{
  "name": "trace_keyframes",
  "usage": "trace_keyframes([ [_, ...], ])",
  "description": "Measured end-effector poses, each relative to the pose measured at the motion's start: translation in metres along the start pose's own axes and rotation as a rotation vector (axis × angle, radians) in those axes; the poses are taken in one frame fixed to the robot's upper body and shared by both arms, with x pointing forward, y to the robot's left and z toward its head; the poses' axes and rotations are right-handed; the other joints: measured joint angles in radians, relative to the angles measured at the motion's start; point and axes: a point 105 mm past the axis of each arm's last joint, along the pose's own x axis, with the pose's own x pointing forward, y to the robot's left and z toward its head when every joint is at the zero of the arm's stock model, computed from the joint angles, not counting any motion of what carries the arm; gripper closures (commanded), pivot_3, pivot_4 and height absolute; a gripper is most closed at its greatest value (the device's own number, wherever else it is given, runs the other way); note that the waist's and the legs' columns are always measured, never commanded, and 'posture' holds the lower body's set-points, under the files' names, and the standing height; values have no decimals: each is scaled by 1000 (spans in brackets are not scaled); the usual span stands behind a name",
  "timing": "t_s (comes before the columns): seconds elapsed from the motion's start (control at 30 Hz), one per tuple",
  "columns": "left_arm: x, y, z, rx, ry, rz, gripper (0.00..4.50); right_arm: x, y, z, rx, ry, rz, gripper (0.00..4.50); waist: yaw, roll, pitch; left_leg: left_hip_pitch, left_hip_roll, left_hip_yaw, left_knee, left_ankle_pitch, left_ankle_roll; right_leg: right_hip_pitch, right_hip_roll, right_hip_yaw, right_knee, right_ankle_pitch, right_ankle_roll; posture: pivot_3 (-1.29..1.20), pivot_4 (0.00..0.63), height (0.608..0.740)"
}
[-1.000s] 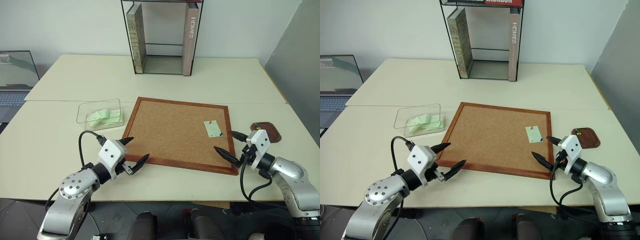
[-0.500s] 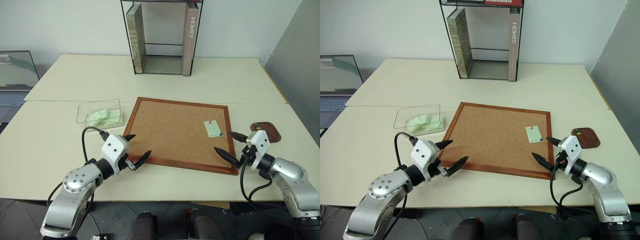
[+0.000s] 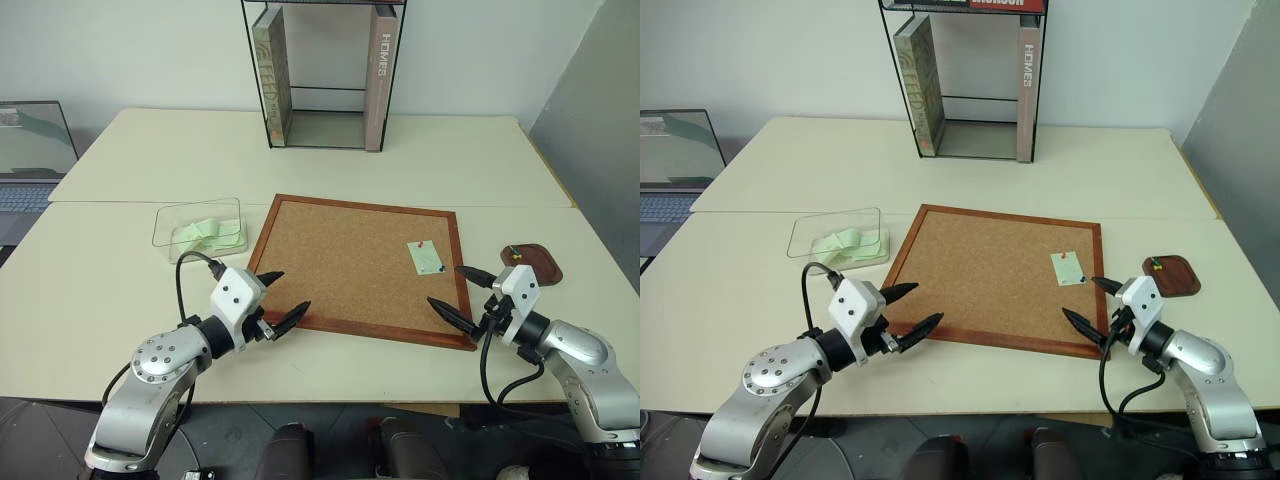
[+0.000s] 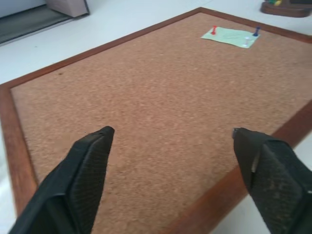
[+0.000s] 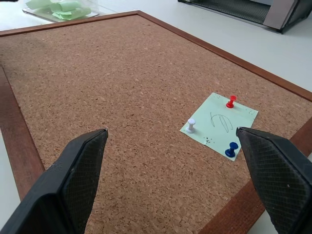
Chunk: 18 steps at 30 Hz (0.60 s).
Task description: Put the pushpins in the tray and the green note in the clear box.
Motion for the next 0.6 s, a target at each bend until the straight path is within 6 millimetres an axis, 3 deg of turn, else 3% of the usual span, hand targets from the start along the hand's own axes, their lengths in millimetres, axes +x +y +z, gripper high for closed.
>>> trace_keyframes([
  [0.3,20,-7,15,20,-44,-127,2697,-2,22,8,16,-21,-1,0,1,0,0,0,0,0,0,0,0,0,0,0,0,0,0,0,150,740],
  [0.43,44,-6,27,6,-94,-185,3484,1,33,10,43,-41,-11,0,3,0,0,0,0,0,1,0,0,0,0,0,0,0,1,0,150,740],
  [0.6,73,0,23,-32,-110,-225,4357,8,42,18,65,-72,-33,0,0,0,0,-1,0,0,1,0,0,0,1,0,0,1,1,0,150,740],
])
